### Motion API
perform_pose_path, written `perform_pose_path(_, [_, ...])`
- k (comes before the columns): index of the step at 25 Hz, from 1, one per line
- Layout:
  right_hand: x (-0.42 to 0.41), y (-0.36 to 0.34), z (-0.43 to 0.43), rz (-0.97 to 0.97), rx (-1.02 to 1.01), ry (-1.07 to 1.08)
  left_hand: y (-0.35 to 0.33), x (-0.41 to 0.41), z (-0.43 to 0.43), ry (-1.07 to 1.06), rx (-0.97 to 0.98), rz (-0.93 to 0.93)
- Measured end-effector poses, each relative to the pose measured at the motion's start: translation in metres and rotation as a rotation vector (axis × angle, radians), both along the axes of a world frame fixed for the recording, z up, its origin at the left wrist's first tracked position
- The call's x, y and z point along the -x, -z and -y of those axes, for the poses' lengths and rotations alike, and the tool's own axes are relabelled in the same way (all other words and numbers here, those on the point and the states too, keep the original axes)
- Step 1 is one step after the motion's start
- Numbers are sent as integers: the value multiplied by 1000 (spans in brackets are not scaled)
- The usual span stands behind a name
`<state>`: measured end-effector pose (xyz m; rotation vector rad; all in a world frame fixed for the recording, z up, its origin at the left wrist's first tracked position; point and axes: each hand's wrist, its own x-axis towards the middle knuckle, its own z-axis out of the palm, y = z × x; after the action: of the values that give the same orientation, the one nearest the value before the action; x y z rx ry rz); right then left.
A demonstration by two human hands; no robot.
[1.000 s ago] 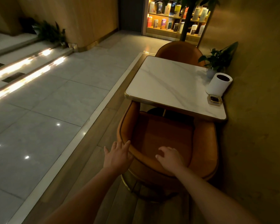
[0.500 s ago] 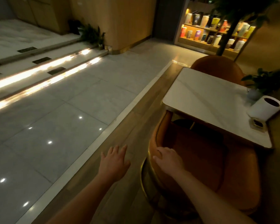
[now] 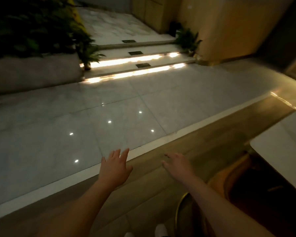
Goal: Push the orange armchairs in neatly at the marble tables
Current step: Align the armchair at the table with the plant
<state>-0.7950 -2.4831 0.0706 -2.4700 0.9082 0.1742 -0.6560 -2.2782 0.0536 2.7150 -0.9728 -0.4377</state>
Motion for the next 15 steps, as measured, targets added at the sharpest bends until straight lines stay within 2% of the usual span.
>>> perform_pose_path(3, [-49, 6, -1, 11, -43, -170, 1, -12, -23, -159, -22, 10])
perform_pose_path(7, [-107, 11, -6, 23, -5, -442, -2, -12, -48, -408, -46, 24])
perform_pose_path(15, [-178, 8, -63, 28, 25, -949, -12, 50, -98, -923, -56, 26])
